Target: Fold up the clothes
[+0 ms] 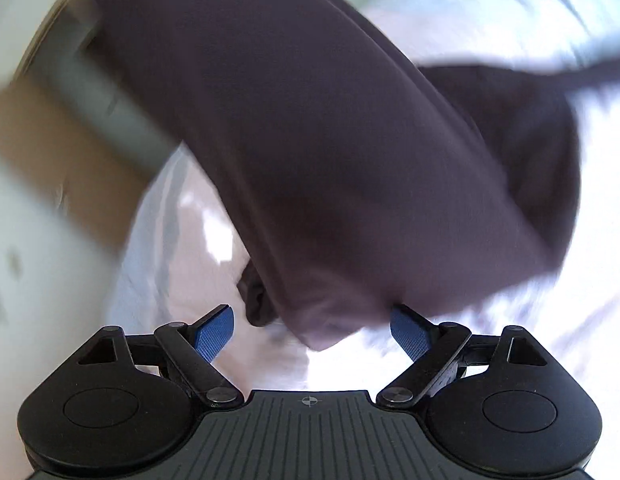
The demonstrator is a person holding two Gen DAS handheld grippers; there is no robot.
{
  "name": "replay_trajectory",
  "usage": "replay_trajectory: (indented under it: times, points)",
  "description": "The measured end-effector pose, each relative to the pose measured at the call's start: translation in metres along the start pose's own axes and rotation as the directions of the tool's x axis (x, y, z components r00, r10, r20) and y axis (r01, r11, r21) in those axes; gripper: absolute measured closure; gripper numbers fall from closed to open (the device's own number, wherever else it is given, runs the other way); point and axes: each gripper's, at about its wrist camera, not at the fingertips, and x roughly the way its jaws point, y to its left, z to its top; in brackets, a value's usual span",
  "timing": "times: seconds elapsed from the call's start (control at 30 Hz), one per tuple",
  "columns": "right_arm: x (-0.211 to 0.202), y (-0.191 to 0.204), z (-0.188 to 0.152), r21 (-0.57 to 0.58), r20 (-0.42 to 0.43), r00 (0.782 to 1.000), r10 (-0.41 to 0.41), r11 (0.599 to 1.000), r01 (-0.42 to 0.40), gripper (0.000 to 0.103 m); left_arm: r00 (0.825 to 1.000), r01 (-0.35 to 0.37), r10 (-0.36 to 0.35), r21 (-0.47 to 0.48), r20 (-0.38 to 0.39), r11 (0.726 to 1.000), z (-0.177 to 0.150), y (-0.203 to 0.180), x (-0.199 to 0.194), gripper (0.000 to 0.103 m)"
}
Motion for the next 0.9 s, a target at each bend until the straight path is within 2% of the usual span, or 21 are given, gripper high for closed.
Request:
replay_trajectory:
  times: [0.1,0.2,0.33,0.37,0.4,0.43,0.47,0.53,0.6,0.67,0.7,0.73,0.77,0.8,0.87,0.9]
  points:
    - [0.018,-0.001,-0.017,0.076,-0.005,0.997,-0.074,0.994,0.074,0.015,0.999,0.025,-0.025,0.008,-0.037,1.000,-0.003,-0.003,0.001,0.102]
    - [0.044,0.004,-0.025,0.054,0.025,0.991,-0.135,0.990,0.134,0.015,0.998,0.034,-0.034,0.018,-0.044,0.999,-0.005,-0.001,-0.004,0.102]
    - [0.067,-0.011,-0.013,0.073,0.093,0.985,-0.148,0.987,0.141,0.015,1.000,0.024,-0.023,0.036,-0.018,0.999,-0.002,0.006,-0.024,0.102]
    - [0.069,-0.015,-0.010,0.082,0.103,0.983,-0.152,0.986,0.144,0.034,1.000,0.013,-0.013,0.044,-0.008,0.999,0.001,0.008,-0.030,0.102]
    - [0.063,-0.018,-0.007,0.063,0.095,0.979,-0.178,0.983,0.172,0.073,1.000,-0.003,0.002,0.059,0.006,0.998,0.003,0.012,-0.038,0.102]
    - [0.051,-0.022,-0.004,0.044,0.086,0.977,-0.195,0.980,0.192,0.087,1.000,-0.016,0.014,0.069,0.024,0.997,0.006,0.017,-0.046,0.102]
    - [0.038,-0.027,-0.001,0.020,0.078,0.974,-0.213,0.977,0.212,0.092,0.999,-0.027,0.024,0.071,0.039,0.997,0.008,0.024,-0.055,0.102]
    - [-0.003,-0.038,0.004,-0.069,0.080,0.964,-0.253,0.964,0.258,0.093,0.998,-0.047,0.044,0.070,0.055,0.996,0.009,0.036,-0.072,0.102]
    - [-0.055,-0.051,0.015,-0.177,0.097,0.941,-0.325,0.924,0.338,0.093,0.998,-0.058,0.055,0.075,0.042,0.995,0.004,0.046,-0.086,0.102]
    - [-0.111,-0.061,0.035,-0.286,0.130,0.907,-0.402,0.860,0.422,0.094,0.999,-0.037,0.039,0.100,-0.020,0.994,-0.014,0.051,-0.093,0.102]
    - [-0.140,-0.060,0.046,-0.360,0.161,0.885,-0.437,0.809,0.465,0.094,0.997,-0.019,0.027,0.116,-0.068,0.993,-0.027,0.052,-0.093,0.102]
    - [-0.168,-0.055,0.056,-0.445,0.203,0.860,-0.468,0.739,0.506,0.094,0.991,-0.015,0.032,0.129,-0.128,0.992,-0.046,0.054,-0.091,0.102]
    - [-0.192,-0.048,0.063,-0.531,0.244,0.835,-0.493,0.652,0.541,0.094,0.981,-0.015,0.042,0.141,-0.190,0.990,-0.065,0.055,-0.088,0.102]
    - [-0.215,-0.041,0.069,-0.607,0.285,0.811,-0.512,0.558,0.565,0.097,0.966,-0.014,0.053,0.154,-0.252,0.988,-0.085,0.057,-0.084,0.102]
    - [-0.248,-0.030,0.071,-0.727,0.322,0.789,-0.523,0.396,0.560,0.098,0.926,-0.009,0.076,0.178,-0.370,0.984,-0.124,0.060,-0.078,0.102]
    - [-0.254,-0.028,0.070,-0.766,0.311,0.792,-0.525,0.354,0.536,0.098,0.899,-0.032,0.108,0.180,-0.425,0.983,-0.145,0.068,-0.072,0.102]
